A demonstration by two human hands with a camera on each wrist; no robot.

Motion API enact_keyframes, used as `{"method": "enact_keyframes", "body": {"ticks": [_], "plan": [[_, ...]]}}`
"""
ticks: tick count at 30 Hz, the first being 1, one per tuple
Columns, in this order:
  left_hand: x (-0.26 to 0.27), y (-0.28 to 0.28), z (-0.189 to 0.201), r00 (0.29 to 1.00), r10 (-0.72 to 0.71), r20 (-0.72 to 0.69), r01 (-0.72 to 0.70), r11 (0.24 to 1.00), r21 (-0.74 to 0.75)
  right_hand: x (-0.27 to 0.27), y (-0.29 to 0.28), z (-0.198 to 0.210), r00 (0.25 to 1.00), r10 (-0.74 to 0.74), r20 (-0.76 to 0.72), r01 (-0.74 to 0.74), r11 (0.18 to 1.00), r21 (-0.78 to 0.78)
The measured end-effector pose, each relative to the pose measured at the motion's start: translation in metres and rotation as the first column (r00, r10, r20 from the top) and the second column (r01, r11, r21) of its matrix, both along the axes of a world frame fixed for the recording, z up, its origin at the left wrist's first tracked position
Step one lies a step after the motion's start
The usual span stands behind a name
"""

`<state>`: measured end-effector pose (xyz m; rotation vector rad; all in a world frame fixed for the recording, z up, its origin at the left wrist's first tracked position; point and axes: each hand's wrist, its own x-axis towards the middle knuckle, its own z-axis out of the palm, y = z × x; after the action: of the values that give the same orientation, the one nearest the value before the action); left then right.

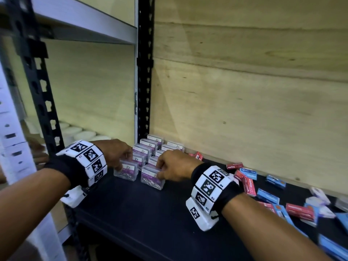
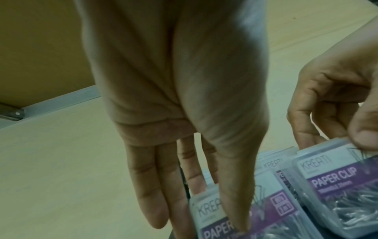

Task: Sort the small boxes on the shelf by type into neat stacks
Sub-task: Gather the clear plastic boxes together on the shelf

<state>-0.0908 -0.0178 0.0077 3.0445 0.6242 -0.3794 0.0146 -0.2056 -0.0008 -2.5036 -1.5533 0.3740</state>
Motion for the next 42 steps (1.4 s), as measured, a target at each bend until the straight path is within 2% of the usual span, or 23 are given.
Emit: {"method": "enact_keyframes", "body": {"ticks": [6,11,17,23,30,33,37,42], "plan": [[-0.005,-0.003,0.008,0.999,-0.027,0.040,0.024,0.996,0.085,-0.001,-0.009,0.003,0.999,0.011,0.046,-0.012,1.000,0.017],[0.000,-0.030,0.029,0.991,-0.084,0.105,0.064,0.982,0.178,0.010,-0.043,0.017,0.998,-0.010,0.068,0.008,0.999,0.038],[0.040,-0.097,0.042,0.960,-0.252,0.121,0.227,0.955,0.190,0.041,-0.122,0.025,0.981,-0.152,0.119,0.155,0.988,-0.020],[0.095,-0.184,0.039,0.891,-0.439,0.117,0.422,0.895,0.143,0.073,-0.228,0.029,0.926,-0.353,0.133,0.361,0.931,-0.047],[0.144,-0.292,0.035,0.783,-0.616,0.085,0.613,0.788,0.060,0.099,-0.350,0.036,0.807,-0.575,0.133,0.588,0.804,-0.086],[0.166,-0.332,0.029,0.734,-0.675,0.079,0.674,0.738,0.038,0.108,-0.401,0.035,0.731,-0.668,0.142,0.682,0.723,-0.110],[0.195,-0.380,0.022,0.686,-0.723,0.083,0.724,0.690,0.019,0.114,-0.462,0.031,0.647,-0.740,0.183,0.761,0.610,-0.222],[0.229,-0.427,0.015,0.630,-0.773,0.080,0.775,0.632,0.011,0.106,-0.503,0.031,0.541,-0.823,0.171,0.815,0.463,-0.349]]}}
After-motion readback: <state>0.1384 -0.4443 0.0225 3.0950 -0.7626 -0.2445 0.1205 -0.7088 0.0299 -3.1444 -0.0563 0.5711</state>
